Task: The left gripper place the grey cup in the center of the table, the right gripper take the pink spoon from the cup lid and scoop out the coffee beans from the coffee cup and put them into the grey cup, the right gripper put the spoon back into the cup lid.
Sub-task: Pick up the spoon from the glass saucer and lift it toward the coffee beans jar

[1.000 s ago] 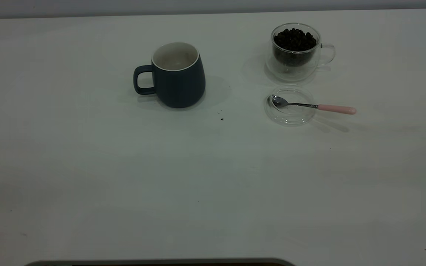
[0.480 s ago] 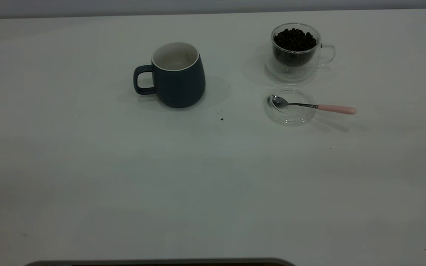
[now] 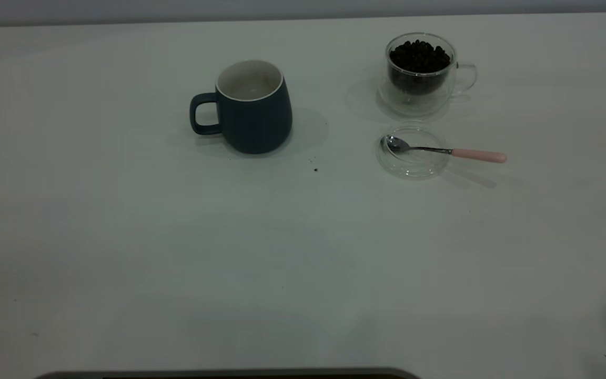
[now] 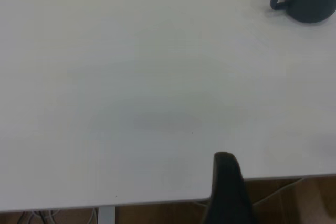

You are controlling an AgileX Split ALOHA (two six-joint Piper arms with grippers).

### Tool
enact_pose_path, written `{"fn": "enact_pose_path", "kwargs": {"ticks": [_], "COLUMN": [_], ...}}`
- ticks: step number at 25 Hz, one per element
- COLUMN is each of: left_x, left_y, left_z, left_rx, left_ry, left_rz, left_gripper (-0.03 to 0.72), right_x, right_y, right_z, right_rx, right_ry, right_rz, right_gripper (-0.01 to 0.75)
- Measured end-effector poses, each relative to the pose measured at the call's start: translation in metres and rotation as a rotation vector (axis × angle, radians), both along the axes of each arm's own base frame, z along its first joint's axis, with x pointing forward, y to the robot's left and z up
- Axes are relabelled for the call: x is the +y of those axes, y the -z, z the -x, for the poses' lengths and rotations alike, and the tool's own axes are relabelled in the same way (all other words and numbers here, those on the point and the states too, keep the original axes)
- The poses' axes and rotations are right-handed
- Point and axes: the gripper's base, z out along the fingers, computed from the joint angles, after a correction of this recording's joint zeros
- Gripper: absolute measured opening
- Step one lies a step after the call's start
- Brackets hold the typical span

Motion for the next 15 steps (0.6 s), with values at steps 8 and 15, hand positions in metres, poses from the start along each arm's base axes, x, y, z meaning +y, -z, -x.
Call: {"fn": "enact_pose_path", "kwargs": {"ticks": [8,15], "left_x": [0.000,0.000], "left_y": [0.000,0.000], "left_z": [0.000,0.000], "left_rx": [0.000,0.000], "left_ry": [0.000,0.000], "left_rz": [0.000,0.000], "left_gripper": [0.565,0.565], "right_x": [0.015,0.013], "right_y": [0.035,0.093], "right_z": [-0.132,-0.186], "right_rx": [0.248,0.339], "right_ry": [-0.080,-0.098], "right_rz": [-0.154,-0.307], "right_gripper": [0.519,0.519]}}
